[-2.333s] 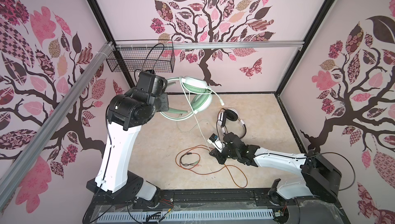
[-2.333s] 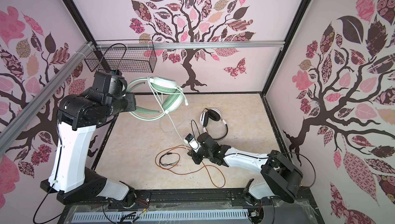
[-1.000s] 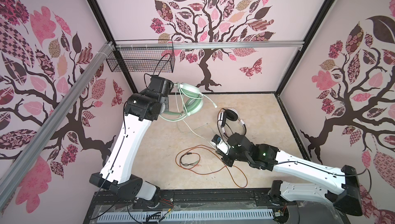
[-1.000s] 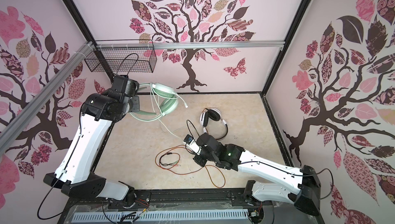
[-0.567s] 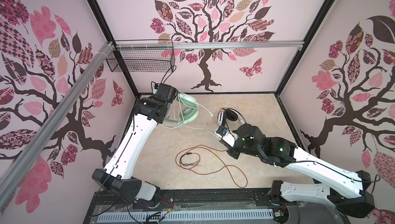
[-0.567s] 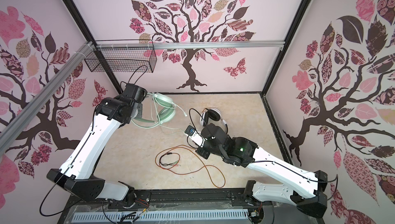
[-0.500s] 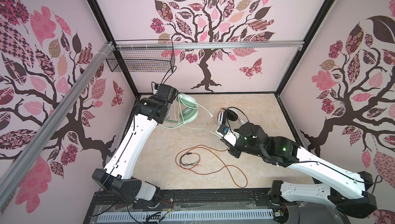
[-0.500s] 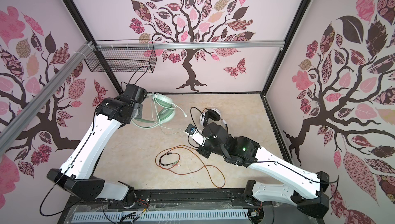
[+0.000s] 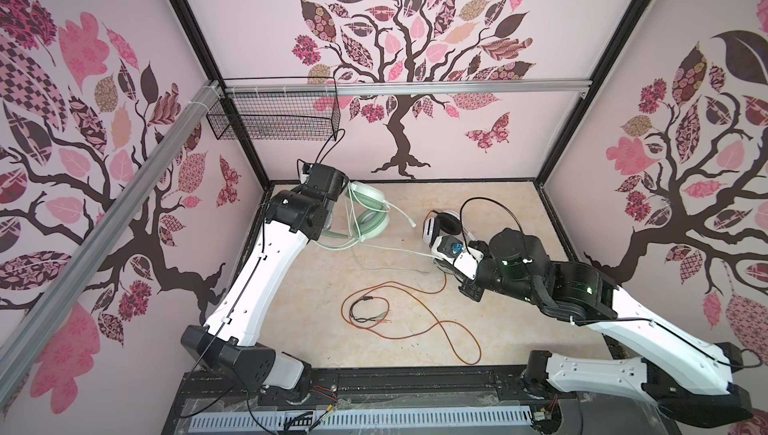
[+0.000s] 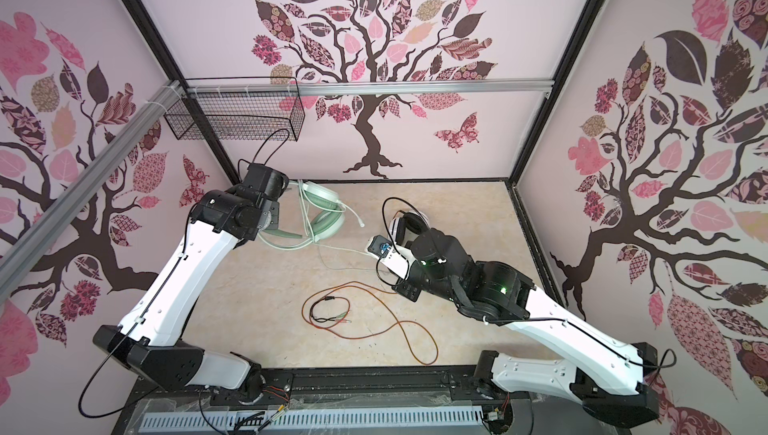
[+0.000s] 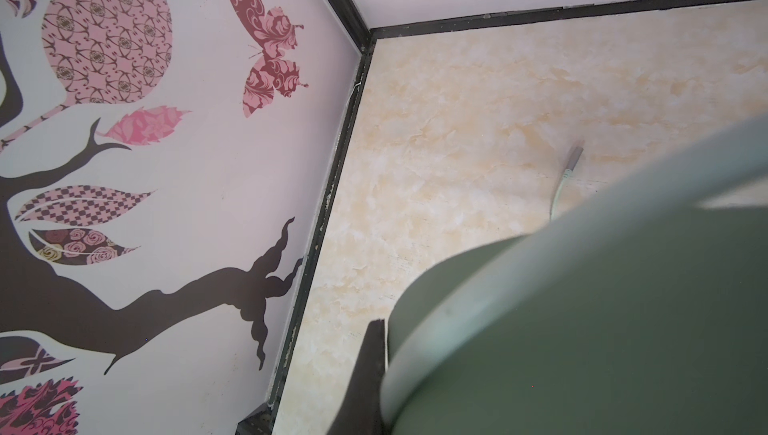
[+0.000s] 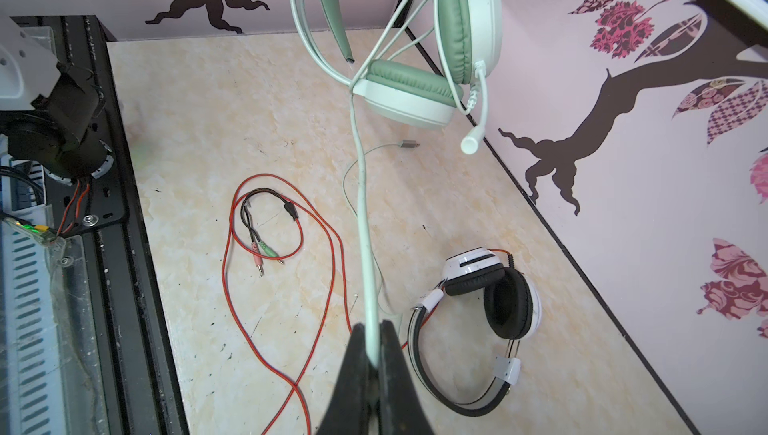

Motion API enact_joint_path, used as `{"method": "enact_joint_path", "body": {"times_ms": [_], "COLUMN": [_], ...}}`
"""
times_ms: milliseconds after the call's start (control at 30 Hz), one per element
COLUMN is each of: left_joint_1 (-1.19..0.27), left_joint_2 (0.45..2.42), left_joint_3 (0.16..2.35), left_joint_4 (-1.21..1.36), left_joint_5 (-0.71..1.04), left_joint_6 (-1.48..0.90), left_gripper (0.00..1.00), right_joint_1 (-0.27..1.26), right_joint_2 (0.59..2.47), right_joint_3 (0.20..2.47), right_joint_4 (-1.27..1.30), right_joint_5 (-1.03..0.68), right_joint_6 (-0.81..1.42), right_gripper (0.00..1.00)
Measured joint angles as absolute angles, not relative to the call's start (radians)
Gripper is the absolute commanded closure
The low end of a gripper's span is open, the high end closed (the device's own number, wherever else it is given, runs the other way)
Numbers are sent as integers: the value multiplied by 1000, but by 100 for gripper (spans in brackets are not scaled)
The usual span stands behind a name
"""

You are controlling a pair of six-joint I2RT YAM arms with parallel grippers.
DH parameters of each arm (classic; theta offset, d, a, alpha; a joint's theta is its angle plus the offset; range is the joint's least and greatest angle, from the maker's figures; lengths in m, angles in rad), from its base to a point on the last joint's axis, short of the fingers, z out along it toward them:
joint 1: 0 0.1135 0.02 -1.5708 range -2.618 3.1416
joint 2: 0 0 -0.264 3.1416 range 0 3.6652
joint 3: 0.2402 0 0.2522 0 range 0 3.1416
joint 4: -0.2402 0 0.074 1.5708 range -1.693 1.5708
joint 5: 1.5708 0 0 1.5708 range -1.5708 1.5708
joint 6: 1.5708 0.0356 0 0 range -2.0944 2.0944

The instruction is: Wrap the headphones

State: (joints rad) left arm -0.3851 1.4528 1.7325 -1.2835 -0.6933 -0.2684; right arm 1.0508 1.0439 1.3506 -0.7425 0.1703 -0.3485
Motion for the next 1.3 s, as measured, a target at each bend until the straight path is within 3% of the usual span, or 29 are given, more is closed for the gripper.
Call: {"method": "enact_joint_path", "body": {"times_ms": [300,633,1300], "left_joint_1": [-386,-392,-542], "left_joint_2": [1457,1457,1341], "left_joint_3": [1658,1581,1425], "left_joint_4": [-1287,-1283,-1303], "left_joint_5": [-656,-600,-612], "left_joint_6": [-284,-312,-367], "left_gripper": [100,100,100], "right_joint_1": [1060,1243,1250], "right_joint_2": [1155,1322,1351], "right_joint_3": [1494,1645,1592], "right_joint_4": [-711,-675,-407], "right_joint_5": [199,327,701], "right_joint_6": [-490,-662,-1076], "right_gripper": [100,100,100]}}
